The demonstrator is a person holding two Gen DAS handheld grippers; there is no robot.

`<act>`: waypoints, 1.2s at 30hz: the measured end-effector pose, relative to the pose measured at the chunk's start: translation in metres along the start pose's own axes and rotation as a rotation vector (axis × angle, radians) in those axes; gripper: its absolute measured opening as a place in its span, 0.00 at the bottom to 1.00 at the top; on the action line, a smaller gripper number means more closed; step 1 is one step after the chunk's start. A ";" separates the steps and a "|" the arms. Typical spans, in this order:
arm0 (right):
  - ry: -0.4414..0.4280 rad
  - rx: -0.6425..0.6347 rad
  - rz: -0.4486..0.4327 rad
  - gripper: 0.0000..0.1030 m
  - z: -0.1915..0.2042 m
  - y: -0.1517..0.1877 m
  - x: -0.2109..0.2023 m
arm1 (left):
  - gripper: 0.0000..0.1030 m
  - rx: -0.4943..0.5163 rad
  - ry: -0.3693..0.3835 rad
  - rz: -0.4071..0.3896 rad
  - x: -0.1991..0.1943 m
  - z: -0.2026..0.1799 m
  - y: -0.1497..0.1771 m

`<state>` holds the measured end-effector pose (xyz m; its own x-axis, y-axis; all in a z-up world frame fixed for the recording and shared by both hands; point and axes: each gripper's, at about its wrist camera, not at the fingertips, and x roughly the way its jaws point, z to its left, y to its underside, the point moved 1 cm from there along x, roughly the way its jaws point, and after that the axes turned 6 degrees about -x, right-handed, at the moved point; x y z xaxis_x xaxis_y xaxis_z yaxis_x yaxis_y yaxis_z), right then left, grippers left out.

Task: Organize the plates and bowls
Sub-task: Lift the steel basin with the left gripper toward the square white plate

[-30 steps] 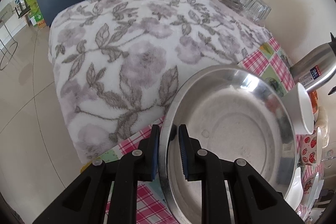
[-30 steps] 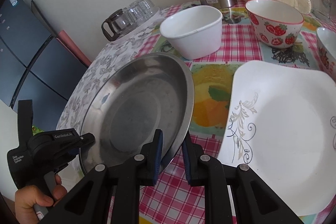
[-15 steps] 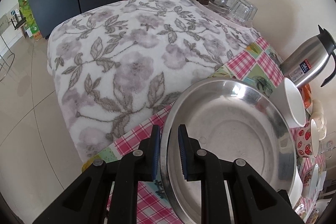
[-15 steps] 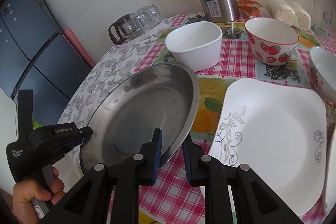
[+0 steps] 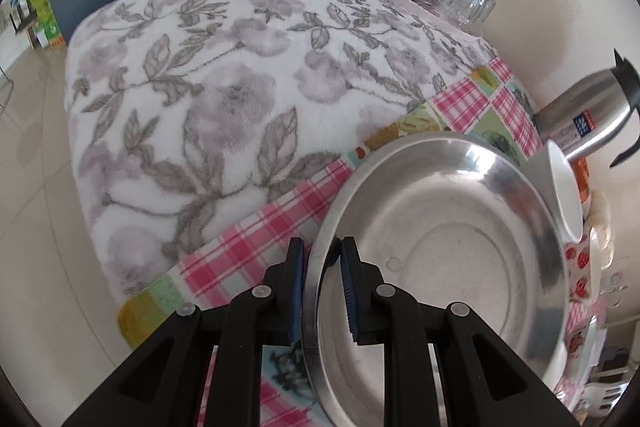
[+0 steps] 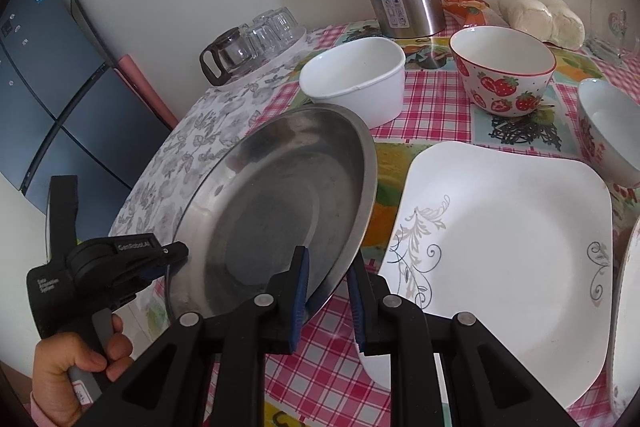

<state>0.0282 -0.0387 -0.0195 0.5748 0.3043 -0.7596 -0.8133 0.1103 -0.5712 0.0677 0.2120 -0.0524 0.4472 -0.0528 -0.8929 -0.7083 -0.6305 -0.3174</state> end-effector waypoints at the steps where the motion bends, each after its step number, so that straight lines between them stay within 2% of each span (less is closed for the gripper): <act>1: 0.002 0.004 0.004 0.20 -0.001 0.000 0.001 | 0.19 -0.007 0.014 -0.006 0.000 0.001 -0.003; 8: 0.005 0.039 0.018 0.20 -0.011 0.003 0.008 | 0.21 0.005 0.063 -0.030 0.011 0.002 -0.013; 15: -0.001 0.036 0.035 0.20 -0.008 0.003 0.018 | 0.22 0.083 0.024 -0.050 0.015 -0.008 -0.016; 19: -0.050 0.082 0.055 0.19 -0.012 0.006 0.024 | 0.19 0.084 0.034 -0.045 0.013 -0.004 -0.015; 26: -0.054 0.062 0.023 0.21 -0.005 0.004 0.015 | 0.14 0.106 0.047 -0.081 -0.004 -0.005 -0.012; 36: -0.112 0.091 -0.032 0.21 0.001 -0.007 -0.007 | 0.11 0.067 0.082 -0.133 -0.030 -0.001 -0.016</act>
<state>0.0292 -0.0406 -0.0098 0.5914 0.4022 -0.6989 -0.8022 0.2052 -0.5607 0.0661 0.2228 -0.0200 0.5809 -0.0369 -0.8132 -0.6731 -0.5834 -0.4544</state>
